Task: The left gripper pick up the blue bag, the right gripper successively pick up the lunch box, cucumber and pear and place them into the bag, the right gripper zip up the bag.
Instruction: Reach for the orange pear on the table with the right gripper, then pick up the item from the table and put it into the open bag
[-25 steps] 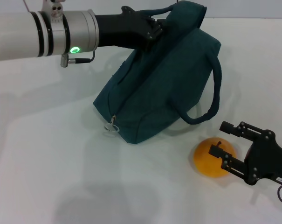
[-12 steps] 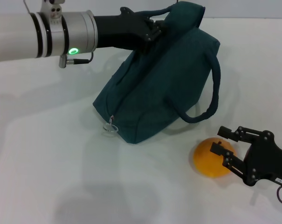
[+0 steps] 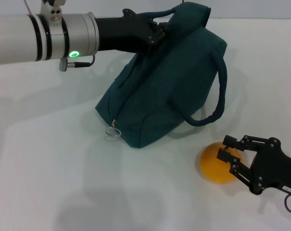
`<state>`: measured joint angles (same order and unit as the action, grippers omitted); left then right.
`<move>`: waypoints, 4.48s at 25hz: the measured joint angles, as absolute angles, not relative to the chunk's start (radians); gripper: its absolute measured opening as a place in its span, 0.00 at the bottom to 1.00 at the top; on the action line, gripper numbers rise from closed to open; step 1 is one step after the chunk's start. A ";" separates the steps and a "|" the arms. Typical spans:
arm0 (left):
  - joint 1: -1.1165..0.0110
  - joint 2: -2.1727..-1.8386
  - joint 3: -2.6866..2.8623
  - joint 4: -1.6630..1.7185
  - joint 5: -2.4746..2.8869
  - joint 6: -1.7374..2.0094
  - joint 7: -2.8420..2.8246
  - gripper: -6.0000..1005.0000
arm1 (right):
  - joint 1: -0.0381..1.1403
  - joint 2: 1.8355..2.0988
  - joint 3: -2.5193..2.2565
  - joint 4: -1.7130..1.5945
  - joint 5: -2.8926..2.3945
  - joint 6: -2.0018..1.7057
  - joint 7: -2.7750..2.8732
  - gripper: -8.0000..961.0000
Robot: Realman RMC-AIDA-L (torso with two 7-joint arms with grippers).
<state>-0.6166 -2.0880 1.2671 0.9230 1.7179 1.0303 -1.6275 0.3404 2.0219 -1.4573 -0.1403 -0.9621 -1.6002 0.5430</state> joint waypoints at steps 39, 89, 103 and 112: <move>-0.533 -2.089 1.281 1.021 1.661 1.123 -1.524 0.05 | 0.303 2.011 -1.468 -0.166 -0.769 -1.732 0.412 0.04; -0.519 -2.090 1.281 1.127 1.689 1.230 -1.570 0.05 | 0.617 2.015 -1.292 -0.454 -1.067 -1.544 1.108 0.04; -0.540 -2.089 1.281 1.096 1.687 1.211 -1.565 0.05 | 0.627 2.022 -1.374 -0.460 -1.076 -1.461 1.119 0.04; -0.534 -2.090 1.281 1.095 1.684 1.201 -1.565 0.05 | 0.563 2.016 -1.364 -0.505 -1.020 -1.531 1.111 0.24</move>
<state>-0.5338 -2.0905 1.2809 1.0952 1.6844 1.2010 -1.5646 0.5631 2.0163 -1.3638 -0.5045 -1.0197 -1.5312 1.1108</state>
